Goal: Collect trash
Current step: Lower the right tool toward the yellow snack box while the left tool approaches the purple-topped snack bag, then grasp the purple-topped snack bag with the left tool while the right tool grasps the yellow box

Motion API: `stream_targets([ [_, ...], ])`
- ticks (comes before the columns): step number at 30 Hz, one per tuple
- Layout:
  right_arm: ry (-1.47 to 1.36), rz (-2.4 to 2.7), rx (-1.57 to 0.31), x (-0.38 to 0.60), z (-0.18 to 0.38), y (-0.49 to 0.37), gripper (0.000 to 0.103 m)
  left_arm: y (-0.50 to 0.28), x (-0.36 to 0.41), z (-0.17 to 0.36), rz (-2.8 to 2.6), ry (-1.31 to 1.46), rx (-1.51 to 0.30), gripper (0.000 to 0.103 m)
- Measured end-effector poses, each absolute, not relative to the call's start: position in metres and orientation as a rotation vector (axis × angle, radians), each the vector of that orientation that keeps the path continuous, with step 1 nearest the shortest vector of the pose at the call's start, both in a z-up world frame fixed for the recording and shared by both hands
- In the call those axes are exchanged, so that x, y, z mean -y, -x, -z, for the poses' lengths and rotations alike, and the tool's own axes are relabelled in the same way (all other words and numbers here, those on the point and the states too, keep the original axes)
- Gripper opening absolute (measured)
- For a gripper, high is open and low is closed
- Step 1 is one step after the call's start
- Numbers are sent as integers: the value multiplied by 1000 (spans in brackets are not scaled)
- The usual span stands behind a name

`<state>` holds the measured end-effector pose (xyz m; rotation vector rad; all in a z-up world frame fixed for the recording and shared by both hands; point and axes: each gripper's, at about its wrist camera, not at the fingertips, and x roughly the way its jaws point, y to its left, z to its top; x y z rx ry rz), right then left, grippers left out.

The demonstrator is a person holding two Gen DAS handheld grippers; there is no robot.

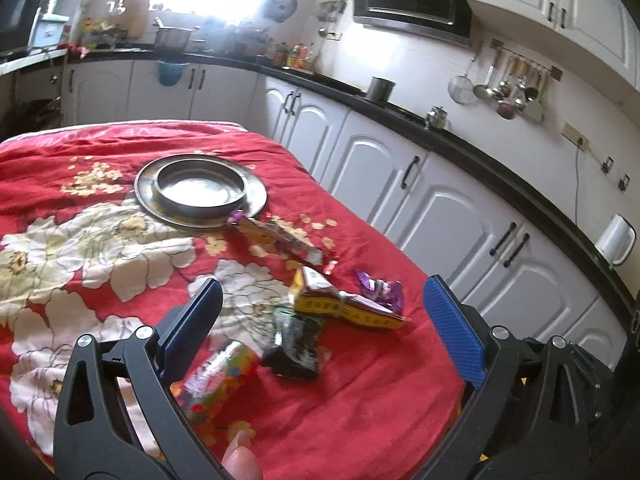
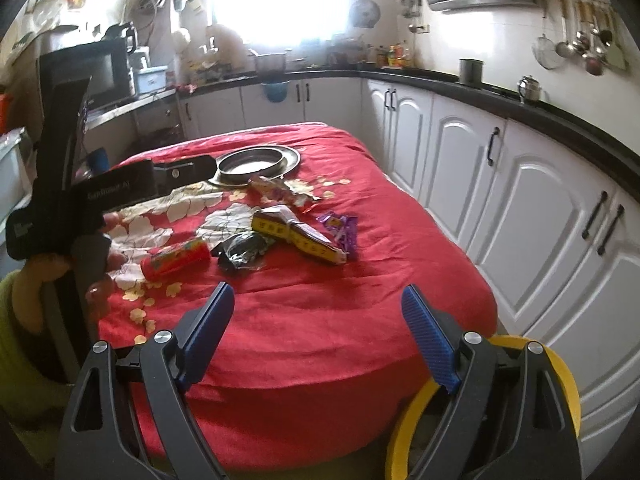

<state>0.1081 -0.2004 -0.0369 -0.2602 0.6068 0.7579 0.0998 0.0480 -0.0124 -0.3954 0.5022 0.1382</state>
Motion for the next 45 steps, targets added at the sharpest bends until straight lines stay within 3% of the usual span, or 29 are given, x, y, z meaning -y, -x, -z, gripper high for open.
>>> stream_targets([
  [15, 435, -807, -652, 122, 78, -167, 61, -137, -102, 22, -232, 440, -605, 92],
  [20, 467, -796, -675, 107, 88, -185, 58, -159, -108, 26, -237, 426, -649, 91],
  [22, 474, -797, -683, 102, 91, -191, 56, -168, -110, 27, -231, 426, -666, 85],
  [30, 521, -795, -740, 84, 108, -211, 48, -208, -121, 39, -215, 513, -758, 79],
  [34, 519, -793, -761, 82, 114, -215, 47, -224, -125, 51, -251, 518, -800, 69],
  [35, 518, -794, -762, 82, 115, -216, 43, -228, -127, 55, -259, 526, -810, 68],
  [45, 465, -837, -771, 94, 111, -209, 41, -241, -144, 77, -268, 684, -843, 60],
])
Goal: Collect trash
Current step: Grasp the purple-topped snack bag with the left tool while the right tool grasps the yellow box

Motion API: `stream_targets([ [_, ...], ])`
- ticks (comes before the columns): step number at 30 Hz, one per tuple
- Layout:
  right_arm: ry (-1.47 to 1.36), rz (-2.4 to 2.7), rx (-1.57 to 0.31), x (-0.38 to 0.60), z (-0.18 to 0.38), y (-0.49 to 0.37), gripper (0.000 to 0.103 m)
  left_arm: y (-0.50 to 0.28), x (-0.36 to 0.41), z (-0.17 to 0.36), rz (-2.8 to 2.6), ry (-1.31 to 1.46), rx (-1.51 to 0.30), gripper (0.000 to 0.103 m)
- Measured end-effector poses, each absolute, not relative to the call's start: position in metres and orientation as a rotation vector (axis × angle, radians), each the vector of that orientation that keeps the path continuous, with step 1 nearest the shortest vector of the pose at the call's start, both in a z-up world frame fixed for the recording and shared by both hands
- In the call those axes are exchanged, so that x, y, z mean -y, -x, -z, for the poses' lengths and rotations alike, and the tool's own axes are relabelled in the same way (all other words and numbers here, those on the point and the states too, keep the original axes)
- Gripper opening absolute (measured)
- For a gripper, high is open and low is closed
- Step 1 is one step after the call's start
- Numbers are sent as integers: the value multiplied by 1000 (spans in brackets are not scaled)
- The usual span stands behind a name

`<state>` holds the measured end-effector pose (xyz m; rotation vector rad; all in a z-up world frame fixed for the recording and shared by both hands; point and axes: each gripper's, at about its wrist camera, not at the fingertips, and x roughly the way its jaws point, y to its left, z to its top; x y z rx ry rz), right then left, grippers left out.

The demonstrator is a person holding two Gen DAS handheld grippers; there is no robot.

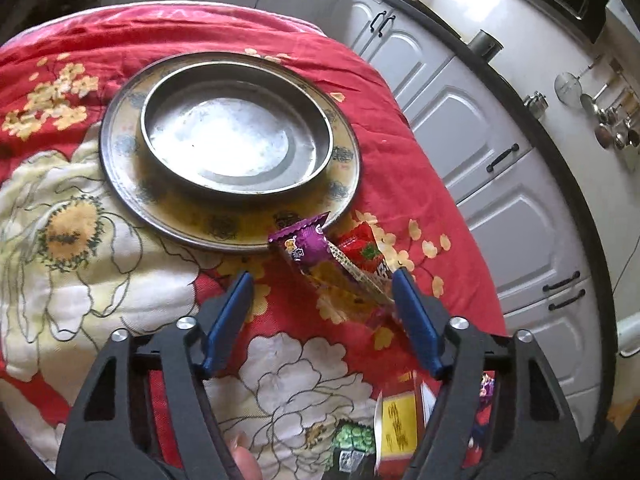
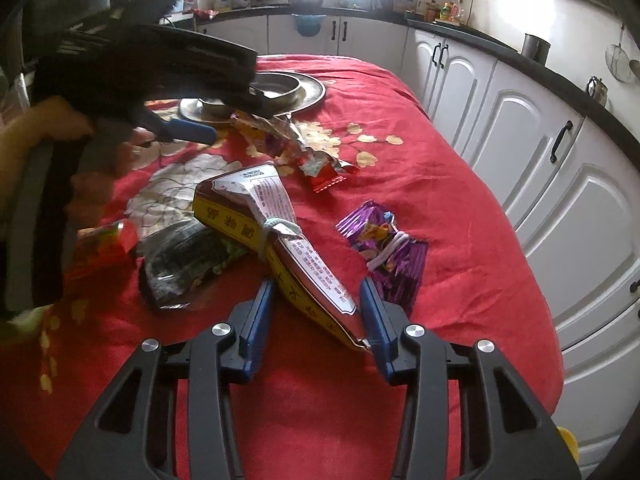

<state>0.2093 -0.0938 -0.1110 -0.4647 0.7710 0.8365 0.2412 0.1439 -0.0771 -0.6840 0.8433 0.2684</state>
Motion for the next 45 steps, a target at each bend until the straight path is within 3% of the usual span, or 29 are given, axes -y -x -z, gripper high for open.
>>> stream_targets([
  [6, 431, -862, -772, 108, 104, -191, 41, -245, -147, 83, -268, 749, -842, 49],
  [9, 411, -865, -779, 117, 102, -183, 40, -247, -145, 84, -253, 756, -841, 29],
  [13, 375, -866, -797, 127, 100, -176, 40, -248, -143, 90, -228, 767, -860, 16],
  [15, 371, -870, -798, 130, 99, -172, 30, -245, -142, 89, -219, 762, -860, 11],
  [32, 289, -854, -797, 163, 83, -152, 22, -164, -116, 26, -60, 662, -714, 10],
  [45, 261, -866, -737, 177, 58, -123, 20, -105, -75, 16, -51, 460, -654, 10],
])
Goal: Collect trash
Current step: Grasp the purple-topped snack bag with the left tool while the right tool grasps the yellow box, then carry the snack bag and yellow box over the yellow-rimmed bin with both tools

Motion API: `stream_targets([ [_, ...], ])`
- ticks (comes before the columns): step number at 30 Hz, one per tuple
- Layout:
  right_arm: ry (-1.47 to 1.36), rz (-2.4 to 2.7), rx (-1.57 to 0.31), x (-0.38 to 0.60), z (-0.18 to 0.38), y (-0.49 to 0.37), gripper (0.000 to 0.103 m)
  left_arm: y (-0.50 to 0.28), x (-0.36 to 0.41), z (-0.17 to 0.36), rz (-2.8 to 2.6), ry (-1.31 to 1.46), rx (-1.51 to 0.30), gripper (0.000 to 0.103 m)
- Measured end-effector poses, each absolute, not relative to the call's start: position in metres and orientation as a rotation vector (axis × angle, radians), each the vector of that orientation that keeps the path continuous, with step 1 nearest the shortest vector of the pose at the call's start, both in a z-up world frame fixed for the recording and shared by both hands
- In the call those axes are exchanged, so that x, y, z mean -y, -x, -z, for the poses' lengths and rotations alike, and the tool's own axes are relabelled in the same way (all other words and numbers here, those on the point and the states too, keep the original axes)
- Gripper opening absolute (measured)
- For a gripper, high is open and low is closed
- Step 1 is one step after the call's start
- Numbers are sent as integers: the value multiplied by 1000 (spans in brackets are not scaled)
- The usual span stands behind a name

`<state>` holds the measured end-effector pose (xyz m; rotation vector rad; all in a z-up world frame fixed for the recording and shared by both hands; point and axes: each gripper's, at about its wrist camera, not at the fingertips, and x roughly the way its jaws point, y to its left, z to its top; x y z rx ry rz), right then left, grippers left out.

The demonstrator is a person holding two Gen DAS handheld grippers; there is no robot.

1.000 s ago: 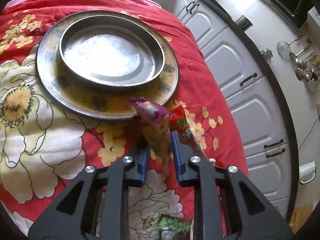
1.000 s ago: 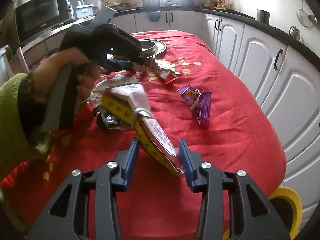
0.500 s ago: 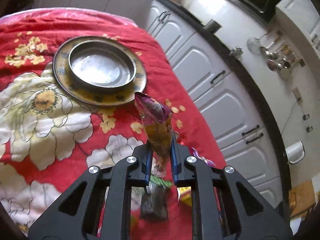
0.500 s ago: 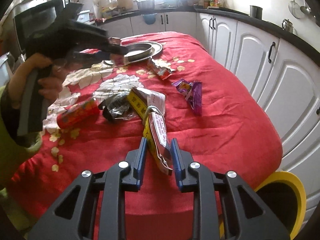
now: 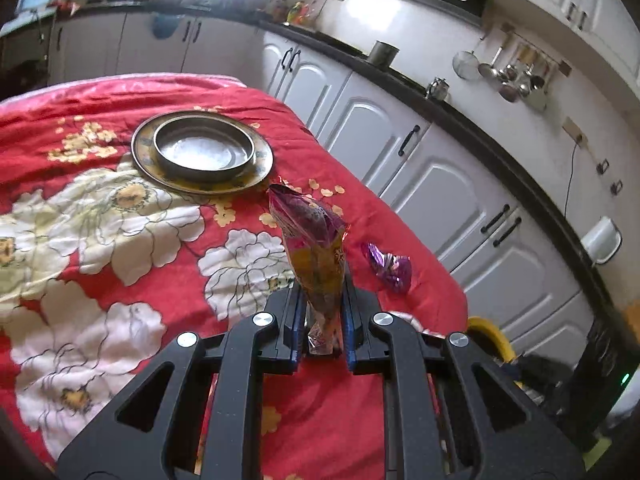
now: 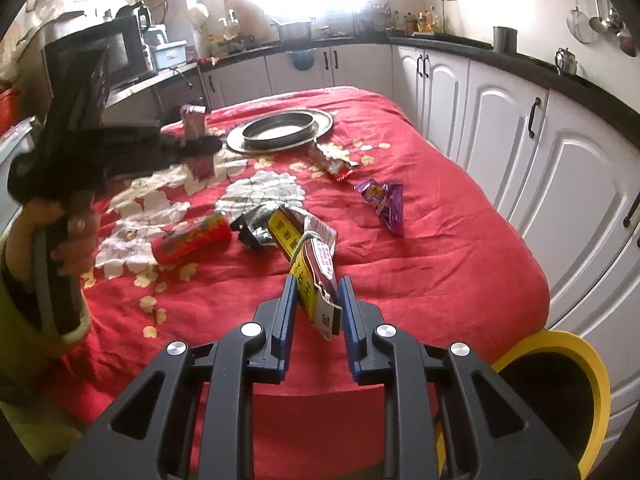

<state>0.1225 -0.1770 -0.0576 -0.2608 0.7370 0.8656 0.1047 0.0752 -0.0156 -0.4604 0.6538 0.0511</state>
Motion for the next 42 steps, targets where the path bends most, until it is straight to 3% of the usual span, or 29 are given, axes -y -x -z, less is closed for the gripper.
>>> stream_targets([
  [42, 61, -696, -587, 278, 1, -115, 18, -88, 33, 18, 170, 226, -688, 10],
])
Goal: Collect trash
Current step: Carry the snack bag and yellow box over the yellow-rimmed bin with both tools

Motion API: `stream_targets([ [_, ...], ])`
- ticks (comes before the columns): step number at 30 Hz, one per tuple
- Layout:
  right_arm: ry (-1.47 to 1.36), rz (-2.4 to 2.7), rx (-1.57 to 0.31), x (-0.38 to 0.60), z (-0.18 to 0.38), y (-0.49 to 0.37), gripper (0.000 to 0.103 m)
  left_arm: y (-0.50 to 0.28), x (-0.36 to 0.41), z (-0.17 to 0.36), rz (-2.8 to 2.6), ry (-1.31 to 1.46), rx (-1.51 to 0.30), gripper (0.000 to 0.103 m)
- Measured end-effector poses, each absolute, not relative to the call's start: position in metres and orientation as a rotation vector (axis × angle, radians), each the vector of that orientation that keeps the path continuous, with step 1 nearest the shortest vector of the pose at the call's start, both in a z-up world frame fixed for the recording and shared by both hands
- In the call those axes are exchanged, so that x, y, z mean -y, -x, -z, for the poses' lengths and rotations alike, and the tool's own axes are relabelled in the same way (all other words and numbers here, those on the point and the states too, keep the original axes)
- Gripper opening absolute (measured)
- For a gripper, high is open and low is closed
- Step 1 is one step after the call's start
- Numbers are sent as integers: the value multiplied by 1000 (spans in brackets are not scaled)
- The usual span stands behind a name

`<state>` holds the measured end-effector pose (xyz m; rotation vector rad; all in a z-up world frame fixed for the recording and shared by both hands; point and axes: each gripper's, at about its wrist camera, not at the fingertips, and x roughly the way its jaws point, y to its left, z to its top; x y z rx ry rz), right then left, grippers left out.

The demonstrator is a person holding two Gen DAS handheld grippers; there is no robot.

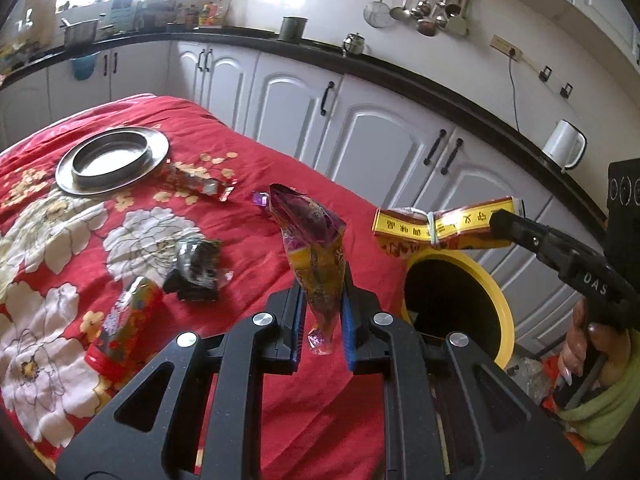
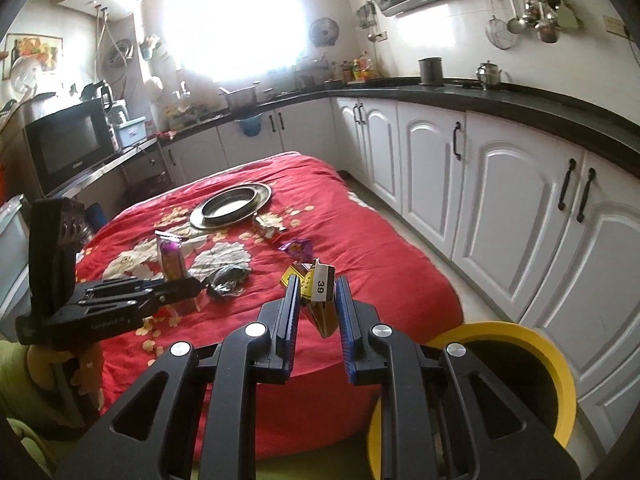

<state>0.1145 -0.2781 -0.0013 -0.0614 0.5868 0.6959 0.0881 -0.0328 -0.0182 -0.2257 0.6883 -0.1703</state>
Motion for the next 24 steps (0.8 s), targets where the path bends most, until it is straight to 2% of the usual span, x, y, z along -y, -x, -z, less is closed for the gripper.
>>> stream_targets([
  [24, -45, -483, -568, 366, 2, -119, 18, -100, 139, 20, 384, 85, -704, 10],
])
